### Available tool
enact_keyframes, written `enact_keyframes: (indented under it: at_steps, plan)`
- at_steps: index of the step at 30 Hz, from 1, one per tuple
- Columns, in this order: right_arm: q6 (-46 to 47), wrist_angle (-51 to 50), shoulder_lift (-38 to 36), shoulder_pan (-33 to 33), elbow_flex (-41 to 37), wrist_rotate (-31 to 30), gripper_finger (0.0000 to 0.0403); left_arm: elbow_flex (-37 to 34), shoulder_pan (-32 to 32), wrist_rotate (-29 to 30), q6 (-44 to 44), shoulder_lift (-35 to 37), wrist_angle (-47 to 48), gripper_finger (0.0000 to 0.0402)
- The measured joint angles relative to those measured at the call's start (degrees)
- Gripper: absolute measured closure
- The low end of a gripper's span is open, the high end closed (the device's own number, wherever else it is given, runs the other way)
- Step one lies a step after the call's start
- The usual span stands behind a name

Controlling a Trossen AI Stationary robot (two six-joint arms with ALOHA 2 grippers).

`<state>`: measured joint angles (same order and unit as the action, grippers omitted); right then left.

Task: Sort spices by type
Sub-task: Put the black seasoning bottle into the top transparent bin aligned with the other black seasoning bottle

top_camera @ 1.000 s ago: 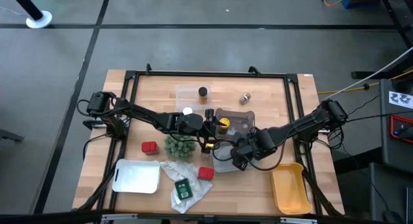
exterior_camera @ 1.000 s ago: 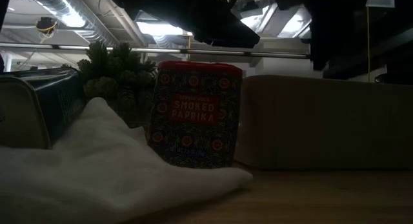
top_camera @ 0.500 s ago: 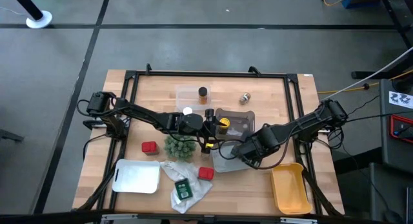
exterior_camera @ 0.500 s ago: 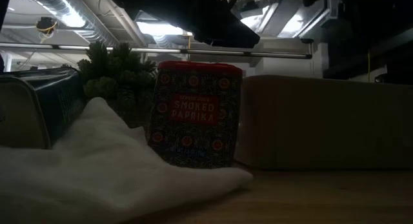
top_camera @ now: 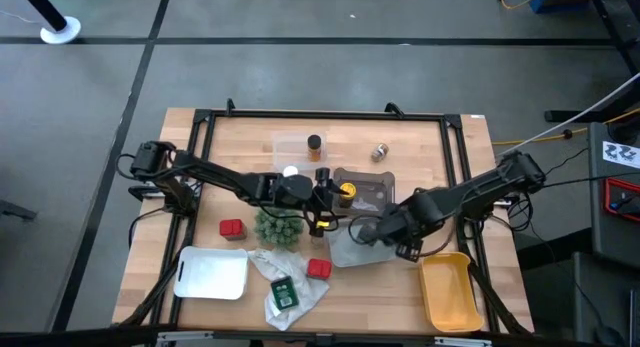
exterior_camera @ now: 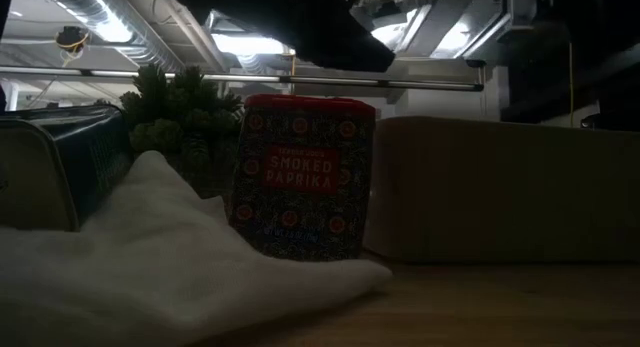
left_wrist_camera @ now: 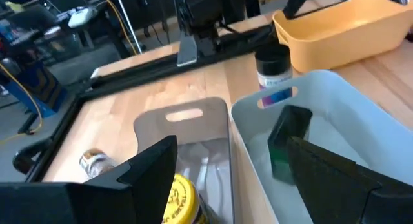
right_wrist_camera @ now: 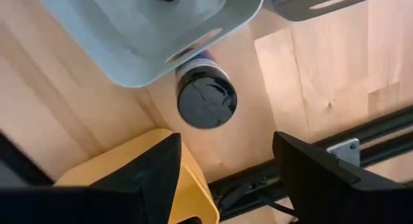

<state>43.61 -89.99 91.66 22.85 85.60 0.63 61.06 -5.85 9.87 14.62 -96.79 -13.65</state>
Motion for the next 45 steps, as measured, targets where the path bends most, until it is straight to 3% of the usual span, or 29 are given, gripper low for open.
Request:
enact_keyframes:
  at_steps: [7,15,20,35,45]
  plan:
    - [6.38,1.0,-10.09,0.53,-1.31,-4.63,0.0159,0.0,0.0,0.0,-0.71,1.91,2.47,0.0125]
    - [10.8,11.03,-19.08,0.76,-13.24,-5.68,0.0159,0.0,0.0,0.0,-0.88,2.77,3.95,0.0125]
    - [7.43,18.75,-18.93,0.76,-17.4,-3.8,0.0159,0.0,0.02,0.22,-1.06,2.84,4.17,0.0125]
    - [6.25,27.18,-17.27,0.76,-24.45,-2.98,0.0159,0.0,0.02,0.24,-3.64,2.84,5.07,0.0125]
    - [6.23,26.58,-16.6,0.76,-24.55,-2.44,0.0159,0.0,0.02,0.24,-4.16,2.84,5.33,0.0125]
